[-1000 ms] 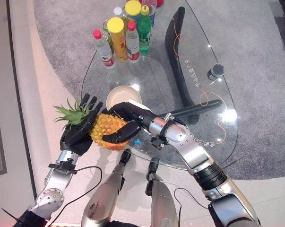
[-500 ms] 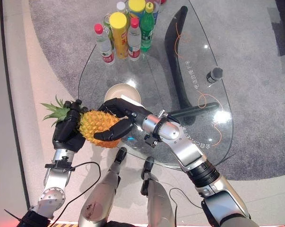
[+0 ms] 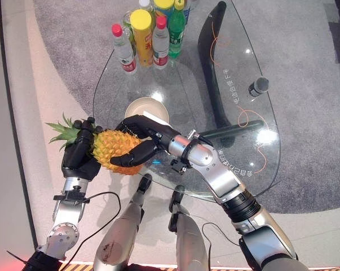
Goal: Pick up the fruit to the plate
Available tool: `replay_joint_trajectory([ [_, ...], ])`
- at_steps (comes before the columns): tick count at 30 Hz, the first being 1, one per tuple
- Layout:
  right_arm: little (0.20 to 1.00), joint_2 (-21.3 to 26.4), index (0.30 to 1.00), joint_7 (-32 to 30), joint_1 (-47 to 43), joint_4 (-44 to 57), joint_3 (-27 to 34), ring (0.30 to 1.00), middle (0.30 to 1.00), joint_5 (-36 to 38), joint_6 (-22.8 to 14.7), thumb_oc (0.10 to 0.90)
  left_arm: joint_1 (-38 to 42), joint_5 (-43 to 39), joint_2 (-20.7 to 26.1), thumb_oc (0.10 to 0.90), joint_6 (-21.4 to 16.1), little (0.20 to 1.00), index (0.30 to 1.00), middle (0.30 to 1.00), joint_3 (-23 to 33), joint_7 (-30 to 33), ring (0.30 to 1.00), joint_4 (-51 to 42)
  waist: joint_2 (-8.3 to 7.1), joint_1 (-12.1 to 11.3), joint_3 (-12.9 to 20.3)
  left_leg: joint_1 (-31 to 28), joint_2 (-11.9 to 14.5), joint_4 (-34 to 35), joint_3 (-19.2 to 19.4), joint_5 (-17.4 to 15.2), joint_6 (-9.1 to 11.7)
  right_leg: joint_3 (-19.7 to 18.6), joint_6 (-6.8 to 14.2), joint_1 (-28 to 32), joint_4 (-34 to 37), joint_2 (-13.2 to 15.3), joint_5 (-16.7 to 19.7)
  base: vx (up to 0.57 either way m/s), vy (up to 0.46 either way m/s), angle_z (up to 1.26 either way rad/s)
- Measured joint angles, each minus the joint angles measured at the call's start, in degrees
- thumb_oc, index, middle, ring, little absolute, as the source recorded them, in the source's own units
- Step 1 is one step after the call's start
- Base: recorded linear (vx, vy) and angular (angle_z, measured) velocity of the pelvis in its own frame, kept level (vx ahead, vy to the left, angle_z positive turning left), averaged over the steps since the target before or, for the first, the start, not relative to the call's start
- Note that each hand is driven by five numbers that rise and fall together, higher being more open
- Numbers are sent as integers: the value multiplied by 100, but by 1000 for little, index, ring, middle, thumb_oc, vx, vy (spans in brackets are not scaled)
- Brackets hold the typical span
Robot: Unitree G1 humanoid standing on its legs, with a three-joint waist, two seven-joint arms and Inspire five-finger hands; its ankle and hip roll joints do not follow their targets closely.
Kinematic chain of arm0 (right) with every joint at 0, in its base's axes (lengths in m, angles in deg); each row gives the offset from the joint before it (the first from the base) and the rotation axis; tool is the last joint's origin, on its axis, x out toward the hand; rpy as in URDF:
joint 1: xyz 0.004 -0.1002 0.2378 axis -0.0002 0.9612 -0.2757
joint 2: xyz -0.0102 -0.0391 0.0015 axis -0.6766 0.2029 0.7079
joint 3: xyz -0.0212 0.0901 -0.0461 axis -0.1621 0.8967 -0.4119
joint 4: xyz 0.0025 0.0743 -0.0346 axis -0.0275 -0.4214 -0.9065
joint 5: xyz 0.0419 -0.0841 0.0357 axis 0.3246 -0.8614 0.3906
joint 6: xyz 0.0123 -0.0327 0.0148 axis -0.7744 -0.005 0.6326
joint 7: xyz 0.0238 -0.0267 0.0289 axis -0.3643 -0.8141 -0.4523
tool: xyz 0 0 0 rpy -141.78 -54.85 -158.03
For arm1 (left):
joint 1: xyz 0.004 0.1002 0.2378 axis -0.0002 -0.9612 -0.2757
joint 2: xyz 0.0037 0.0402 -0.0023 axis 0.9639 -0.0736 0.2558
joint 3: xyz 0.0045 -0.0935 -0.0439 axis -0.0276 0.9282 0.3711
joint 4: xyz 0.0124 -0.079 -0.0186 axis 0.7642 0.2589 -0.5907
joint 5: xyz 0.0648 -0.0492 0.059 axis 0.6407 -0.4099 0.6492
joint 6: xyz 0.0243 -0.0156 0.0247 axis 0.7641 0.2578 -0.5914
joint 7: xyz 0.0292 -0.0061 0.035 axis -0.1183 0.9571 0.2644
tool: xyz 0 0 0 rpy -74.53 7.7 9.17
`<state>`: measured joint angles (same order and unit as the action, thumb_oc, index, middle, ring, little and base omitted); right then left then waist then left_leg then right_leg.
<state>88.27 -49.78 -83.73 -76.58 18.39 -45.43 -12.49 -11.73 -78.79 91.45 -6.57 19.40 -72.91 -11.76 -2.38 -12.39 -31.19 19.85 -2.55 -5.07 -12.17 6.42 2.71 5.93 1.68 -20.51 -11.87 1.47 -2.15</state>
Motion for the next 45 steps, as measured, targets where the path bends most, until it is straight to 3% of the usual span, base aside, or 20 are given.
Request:
replay_joint_trajectory([
  [11, 900, -274, 900, -307, 348, 6, -27, 900, 900, 445, -760, 800, 379, 63, -185, 100, -96, 200, 300, 300, 470, 0, 300, 0, -7, 33, -2, 88, 10, -1, 45, -5, -9, -36, -2, -111, -15, -8, 2, 1, 2, -1],
  [19, 900, -302, 900, -470, 551, 172, 62, 900, 900, 460, -913, 800, 460, 97, -233, 100, -165, 200, 300, 300, 441, -58, 300, 0, -115, 221, -10, 141, 8, -2, 97, -9, -16, -94, -2, -205, -52, -8, 3, 1, 8, -3],
  [34, 900, -272, 900, -946, 1381, 689, 330, 900, 900, 10, -1552, 800, 567, 207, -394, 100, -134, 200, 300, 300, 286, -129, 300, 0, -116, 502, -9, 142, 26, -5, 359, -36, -100, -329, 3, -309, -97, -30, 24, -6, 20, -7],
  [37, 900, -272, 900, -1081, 1640, 805, 422, 900, 900, -16, -1702, 800, 583, 240, -482, 100, -119, 200, 300, 300, 272, -140, 300, -1, -116, 643, -9, 142, 18, -5, 380, -44, -113, -339, 9, -315, -96, -21, 27, -8, 22, -4],
  [45, 900, -270, 900, -1131, 2045, 959, 809, 900, 900, -112, -1945, 800, 690, 331, -518, 100, -64, 200, 300, 300, 302, -152, 300, -10, -113, 724, -11, 142, 42, -4, 407, -65, -102, -359, 9, -330, -99, -43, 27, -3, 7, -1],
])
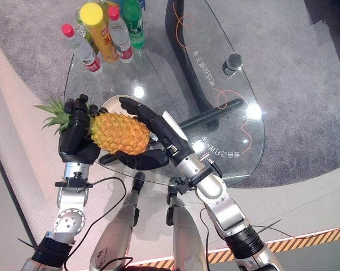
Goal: Pick up the fruit to the plate
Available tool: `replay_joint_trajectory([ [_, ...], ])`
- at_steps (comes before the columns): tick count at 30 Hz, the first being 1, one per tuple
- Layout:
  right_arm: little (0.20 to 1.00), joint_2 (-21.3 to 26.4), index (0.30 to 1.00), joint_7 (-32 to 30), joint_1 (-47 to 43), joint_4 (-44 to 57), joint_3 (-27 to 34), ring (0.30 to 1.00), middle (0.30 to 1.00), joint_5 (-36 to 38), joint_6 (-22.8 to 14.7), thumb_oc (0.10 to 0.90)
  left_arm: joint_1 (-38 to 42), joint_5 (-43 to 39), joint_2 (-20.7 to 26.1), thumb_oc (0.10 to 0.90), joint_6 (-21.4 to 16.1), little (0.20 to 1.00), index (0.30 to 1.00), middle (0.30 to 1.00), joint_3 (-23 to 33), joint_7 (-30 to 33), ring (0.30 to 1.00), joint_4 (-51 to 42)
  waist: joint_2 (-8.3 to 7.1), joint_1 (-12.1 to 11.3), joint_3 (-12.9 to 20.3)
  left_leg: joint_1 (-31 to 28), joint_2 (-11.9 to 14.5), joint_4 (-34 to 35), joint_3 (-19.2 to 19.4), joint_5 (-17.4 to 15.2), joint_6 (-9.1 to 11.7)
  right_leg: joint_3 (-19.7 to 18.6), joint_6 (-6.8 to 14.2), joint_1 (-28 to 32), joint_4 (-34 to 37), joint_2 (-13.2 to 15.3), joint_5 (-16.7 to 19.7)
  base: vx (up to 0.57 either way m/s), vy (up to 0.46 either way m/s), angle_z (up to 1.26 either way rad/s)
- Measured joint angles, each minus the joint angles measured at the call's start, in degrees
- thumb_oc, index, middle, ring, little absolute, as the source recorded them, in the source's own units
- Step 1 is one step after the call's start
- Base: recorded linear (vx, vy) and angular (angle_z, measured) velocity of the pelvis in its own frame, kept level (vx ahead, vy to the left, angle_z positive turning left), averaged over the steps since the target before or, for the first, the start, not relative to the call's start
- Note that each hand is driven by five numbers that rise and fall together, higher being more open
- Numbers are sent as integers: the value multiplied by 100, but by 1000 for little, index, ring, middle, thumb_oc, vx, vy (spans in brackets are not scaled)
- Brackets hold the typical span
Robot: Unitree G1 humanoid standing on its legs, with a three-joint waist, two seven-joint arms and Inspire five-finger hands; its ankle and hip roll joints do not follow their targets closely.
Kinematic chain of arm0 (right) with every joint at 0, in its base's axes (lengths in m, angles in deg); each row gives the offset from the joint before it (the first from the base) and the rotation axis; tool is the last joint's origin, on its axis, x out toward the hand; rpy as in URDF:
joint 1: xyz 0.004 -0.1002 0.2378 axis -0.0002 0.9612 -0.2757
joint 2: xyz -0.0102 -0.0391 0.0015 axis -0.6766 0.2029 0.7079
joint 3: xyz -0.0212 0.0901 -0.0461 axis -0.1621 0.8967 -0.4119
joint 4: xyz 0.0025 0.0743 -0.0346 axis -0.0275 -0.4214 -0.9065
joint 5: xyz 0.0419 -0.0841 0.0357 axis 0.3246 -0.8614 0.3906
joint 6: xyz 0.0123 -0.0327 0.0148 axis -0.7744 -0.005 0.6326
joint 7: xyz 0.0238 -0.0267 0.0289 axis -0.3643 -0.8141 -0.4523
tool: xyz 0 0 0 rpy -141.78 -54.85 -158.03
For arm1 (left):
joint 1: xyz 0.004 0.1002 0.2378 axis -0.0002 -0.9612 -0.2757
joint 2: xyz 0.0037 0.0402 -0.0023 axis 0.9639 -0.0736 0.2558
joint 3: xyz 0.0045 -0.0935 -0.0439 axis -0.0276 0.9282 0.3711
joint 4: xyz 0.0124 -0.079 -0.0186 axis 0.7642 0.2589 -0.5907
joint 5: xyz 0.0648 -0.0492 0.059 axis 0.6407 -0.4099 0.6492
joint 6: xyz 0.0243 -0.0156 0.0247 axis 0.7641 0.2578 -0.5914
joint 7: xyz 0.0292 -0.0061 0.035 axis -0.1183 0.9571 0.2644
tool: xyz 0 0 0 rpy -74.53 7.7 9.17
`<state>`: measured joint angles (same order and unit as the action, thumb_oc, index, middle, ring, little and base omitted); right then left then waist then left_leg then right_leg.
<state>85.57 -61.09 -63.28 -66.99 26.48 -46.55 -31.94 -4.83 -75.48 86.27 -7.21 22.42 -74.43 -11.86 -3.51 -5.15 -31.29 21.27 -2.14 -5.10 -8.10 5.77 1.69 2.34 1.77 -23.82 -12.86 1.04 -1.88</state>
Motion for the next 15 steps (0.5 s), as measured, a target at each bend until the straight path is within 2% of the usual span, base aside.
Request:
replay_joint_trajectory([
  [6, 900, 20, 900, -8, 146, 46, 82, 900, 900, -38, 9, 800, 10, 508, 11, 100, -179, 200, 300, 300, 30, 65, 300, 0, 1, 63, 0, 0, -2, 0, 81, -11, -15, -93, 1, -52, -50, 2, 0, -4, 10, -5],
  [9, 900, 45, 900, -51, 220, 25, 191, 900, 900, -115, 40, 800, 10, 972, 13, 100, -389, 200, 300, 300, 100, 356, 300, 0, 3, 82, -1, -10, -5, -1, 146, -17, -24, -124, 12, -89, -109, 4, -7, -11, 26, -10],
  [12, 900, 105, 900, -252, 342, -234, 629, 900, 900, -116, 114, 800, 8, 1554, 38, 100, -683, 200, 300, 300, 388, 799, 300, 1, 3, 86, -1, -15, -4, -15, 150, -17, -24, -126, 12, -88, -128, 4, -7, -5, 11, 0],
  [15, 900, 359, 900, -425, 388, -670, 1002, 900, 900, -113, 259, 800, 20, 2195, 130, 100, -1036, 200, 300, 300, 745, 1537, 300, 58, 6, 87, -1, -17, -5, -37, 158, -16, -24, -132, 12, -95, -157, 6, -7, -12, 23, -1],
])
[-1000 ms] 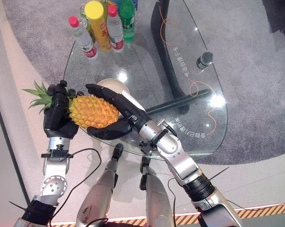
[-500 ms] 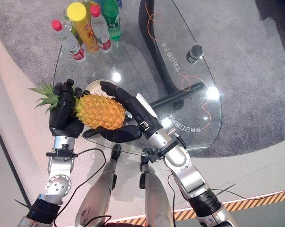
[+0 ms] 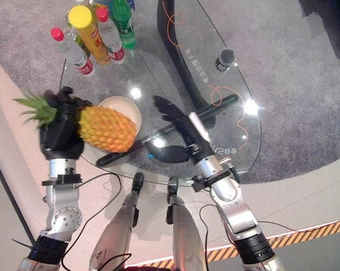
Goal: Pick up the fruit to the plate
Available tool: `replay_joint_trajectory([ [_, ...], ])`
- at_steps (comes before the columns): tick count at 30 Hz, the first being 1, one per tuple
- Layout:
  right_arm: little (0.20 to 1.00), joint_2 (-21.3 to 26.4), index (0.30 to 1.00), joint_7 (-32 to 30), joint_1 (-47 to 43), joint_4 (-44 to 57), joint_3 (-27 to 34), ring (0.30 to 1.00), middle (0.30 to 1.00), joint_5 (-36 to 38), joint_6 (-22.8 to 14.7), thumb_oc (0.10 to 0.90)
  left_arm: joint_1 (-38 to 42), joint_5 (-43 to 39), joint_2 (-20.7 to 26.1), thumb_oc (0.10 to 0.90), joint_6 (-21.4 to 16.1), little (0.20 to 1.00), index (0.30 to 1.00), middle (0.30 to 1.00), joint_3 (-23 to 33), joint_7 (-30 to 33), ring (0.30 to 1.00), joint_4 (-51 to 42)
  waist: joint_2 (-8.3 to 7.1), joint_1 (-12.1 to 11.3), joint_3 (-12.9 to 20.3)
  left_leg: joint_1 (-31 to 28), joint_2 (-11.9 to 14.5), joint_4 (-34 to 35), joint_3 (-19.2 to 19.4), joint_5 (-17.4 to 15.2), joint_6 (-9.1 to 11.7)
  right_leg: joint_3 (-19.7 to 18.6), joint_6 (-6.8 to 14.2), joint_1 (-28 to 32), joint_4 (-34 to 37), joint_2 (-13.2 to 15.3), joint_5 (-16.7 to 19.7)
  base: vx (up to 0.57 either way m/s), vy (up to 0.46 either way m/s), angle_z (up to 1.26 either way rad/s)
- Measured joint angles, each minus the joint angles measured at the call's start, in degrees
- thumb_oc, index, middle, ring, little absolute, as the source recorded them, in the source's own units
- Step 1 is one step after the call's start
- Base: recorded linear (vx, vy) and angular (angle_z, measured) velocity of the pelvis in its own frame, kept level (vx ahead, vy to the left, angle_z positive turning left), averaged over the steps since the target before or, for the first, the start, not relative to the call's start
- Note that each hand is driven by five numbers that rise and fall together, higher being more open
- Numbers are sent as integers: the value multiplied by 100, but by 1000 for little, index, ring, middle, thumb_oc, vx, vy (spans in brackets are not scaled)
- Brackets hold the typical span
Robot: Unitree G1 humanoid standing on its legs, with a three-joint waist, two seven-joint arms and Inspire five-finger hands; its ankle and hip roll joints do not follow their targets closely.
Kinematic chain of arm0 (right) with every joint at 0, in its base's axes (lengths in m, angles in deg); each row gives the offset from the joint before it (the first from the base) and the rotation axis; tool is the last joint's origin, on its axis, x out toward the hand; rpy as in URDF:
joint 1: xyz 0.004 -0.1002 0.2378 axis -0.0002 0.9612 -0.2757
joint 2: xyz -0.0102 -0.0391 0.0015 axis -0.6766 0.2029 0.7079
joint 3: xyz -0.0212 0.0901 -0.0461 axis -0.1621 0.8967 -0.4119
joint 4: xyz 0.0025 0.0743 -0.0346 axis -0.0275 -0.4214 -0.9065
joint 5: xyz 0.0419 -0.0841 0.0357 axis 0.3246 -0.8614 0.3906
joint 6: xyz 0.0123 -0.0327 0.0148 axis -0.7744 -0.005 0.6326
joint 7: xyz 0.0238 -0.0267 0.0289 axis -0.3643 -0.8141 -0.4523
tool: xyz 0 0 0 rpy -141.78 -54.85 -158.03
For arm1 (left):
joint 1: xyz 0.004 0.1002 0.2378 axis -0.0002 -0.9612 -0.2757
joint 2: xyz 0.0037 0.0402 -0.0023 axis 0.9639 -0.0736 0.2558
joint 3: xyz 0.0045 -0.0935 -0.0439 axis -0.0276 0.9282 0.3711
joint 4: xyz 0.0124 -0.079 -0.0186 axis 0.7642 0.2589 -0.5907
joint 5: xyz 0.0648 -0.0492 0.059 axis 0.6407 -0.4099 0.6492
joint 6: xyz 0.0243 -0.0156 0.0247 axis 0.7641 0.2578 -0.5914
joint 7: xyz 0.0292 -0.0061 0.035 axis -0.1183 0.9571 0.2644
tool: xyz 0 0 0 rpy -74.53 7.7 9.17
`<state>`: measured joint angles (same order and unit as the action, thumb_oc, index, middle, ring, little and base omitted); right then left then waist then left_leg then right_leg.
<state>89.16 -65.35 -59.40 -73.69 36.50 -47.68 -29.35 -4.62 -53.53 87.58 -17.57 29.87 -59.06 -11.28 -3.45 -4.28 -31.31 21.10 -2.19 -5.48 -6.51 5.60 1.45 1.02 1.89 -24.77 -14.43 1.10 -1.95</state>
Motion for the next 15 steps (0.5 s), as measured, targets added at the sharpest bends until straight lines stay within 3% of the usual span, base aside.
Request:
replay_joint_trajectory([
  [6, 900, 163, 900, 34, 63, -166, -57, 900, 900, 20, 39, 800, 86, 1621, 385, 100, -217, 200, 300, 300, 104, 1578, 300, 529, 9, 27, -1, 2, 3, -35, 79, -1, 2, -57, -2, -35, -44, -2, 3, -12, 33, -6],
  [15, 900, 167, 900, 105, -271, -207, -373, 900, 900, 257, 270, 800, 558, 2866, 408, 100, -313, 200, 300, 300, 49, 2787, 300, 852, 11, 132, -1, 325, -6, -120, 139, 8, 20, -141, 13, -438, -246, 9, -1, -20, 30, -3],
])
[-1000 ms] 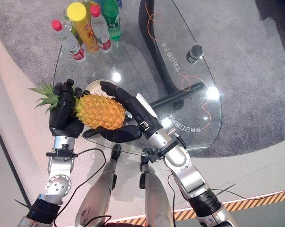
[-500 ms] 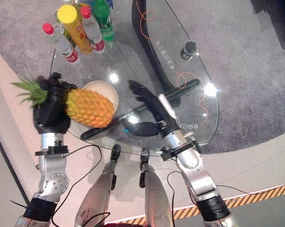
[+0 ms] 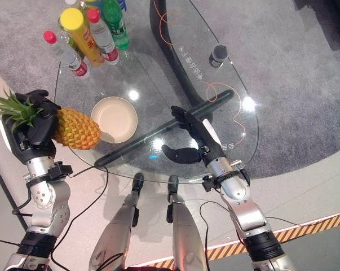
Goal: Pick up the fruit to the plate
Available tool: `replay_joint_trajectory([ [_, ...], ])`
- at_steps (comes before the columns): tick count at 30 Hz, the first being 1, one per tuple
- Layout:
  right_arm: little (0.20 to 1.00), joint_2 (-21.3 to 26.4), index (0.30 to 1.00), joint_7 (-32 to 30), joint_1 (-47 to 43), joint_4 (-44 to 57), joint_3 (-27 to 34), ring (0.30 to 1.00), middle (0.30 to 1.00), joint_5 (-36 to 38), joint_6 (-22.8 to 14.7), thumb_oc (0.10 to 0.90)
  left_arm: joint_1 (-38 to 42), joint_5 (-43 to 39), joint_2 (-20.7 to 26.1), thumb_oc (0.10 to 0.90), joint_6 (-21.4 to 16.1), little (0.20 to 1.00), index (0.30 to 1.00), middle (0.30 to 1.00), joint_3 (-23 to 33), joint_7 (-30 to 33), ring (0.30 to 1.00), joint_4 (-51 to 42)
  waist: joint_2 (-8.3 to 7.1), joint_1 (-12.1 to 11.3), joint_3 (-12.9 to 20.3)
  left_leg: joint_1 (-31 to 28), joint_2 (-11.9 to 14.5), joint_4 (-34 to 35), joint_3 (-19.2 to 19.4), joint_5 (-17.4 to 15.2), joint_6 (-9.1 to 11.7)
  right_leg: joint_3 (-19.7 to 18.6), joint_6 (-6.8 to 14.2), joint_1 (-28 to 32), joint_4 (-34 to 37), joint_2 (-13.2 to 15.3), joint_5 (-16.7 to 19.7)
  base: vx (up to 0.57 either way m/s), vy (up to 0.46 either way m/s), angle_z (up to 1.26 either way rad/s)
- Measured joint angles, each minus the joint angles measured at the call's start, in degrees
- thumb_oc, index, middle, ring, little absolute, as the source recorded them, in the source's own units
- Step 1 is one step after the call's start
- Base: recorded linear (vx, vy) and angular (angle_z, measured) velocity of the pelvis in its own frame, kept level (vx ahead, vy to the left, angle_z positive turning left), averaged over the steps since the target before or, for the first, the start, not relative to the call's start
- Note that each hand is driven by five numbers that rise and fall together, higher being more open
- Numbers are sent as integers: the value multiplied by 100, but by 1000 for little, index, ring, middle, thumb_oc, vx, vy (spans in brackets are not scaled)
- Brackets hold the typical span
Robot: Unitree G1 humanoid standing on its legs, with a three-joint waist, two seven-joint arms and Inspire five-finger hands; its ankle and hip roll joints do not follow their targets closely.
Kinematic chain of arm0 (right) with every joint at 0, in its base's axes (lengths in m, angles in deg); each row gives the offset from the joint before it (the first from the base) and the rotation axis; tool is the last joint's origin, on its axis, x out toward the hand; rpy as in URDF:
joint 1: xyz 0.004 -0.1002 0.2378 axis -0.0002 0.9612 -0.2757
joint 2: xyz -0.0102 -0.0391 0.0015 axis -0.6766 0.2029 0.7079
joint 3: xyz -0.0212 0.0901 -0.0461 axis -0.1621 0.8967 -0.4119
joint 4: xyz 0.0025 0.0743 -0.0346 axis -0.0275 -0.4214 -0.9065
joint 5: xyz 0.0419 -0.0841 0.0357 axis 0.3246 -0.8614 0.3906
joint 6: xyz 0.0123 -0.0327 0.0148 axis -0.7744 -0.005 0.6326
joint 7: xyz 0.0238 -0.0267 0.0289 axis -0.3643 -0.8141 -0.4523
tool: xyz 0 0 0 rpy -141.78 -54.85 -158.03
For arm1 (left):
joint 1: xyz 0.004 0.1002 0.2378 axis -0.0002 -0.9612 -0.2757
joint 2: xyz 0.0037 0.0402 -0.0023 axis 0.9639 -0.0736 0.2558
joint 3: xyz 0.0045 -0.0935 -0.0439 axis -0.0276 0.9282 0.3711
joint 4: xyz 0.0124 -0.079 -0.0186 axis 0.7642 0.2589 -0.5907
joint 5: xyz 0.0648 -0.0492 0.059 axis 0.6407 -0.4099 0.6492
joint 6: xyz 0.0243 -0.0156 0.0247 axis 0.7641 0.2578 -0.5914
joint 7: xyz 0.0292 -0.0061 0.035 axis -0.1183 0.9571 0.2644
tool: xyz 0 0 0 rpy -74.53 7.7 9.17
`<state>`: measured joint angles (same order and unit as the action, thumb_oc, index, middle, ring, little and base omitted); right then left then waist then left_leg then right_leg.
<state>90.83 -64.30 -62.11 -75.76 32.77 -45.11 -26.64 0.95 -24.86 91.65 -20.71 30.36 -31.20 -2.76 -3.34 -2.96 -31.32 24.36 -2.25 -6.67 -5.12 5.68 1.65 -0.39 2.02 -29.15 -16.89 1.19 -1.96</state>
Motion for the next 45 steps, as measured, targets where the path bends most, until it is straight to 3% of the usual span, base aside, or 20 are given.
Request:
replay_joint_trajectory([
  [11, 900, 9, 900, 349, -764, -727, -962, 900, 900, 503, 564, 800, 1140, 862, 44, 100, -59, 200, 300, 300, -571, 812, 300, 728, -7, 94, 2, 620, -20, -242, 80, -1, 25, -48, -9, -665, -284, -17, 8, -32, 48, -2],
  [19, 900, 74, 900, 752, -1274, -1150, -1428, 900, 900, 892, 848, 800, 1520, 1401, 41, 100, -115, 200, 300, 300, -642, 1489, 300, 1422, -11, 310, 2, 1006, -9, -348, 164, -9, 31, -154, -15, -1057, -333, -60, 72, -23, 75, -6],
  [25, 900, 115, 900, 927, -1610, -1296, -1621, 900, 900, 952, 1018, 800, 2025, 1971, 47, 100, -142, 200, 300, 300, -659, 2116, 300, 1807, -12, 323, 4, 1369, 0, -477, 177, -22, 52, -166, -36, -1405, -403, -83, 119, -22, 87, -2],
  [39, 900, 223, 900, 1106, -2029, -1427, -1812, 900, 900, 1116, 1092, 800, 2575, 3042, 48, 100, -172, 200, 300, 300, -753, 3159, 300, 2402, -23, 358, 8, 2120, -4, -737, 182, -45, 81, -170, -27, -2118, -581, -103, 144, -21, 51, 0],
  [45, 900, 232, 900, 1120, -2301, -1566, -1826, 900, 900, 1118, 1090, 800, 2891, 3051, 91, 100, -206, 200, 300, 300, -837, 3440, 300, 2556, -39, 473, 13, 2456, -5, -848, 174, -49, 86, -159, -27, -2411, -609, -108, 170, 0, 0, 0],
])
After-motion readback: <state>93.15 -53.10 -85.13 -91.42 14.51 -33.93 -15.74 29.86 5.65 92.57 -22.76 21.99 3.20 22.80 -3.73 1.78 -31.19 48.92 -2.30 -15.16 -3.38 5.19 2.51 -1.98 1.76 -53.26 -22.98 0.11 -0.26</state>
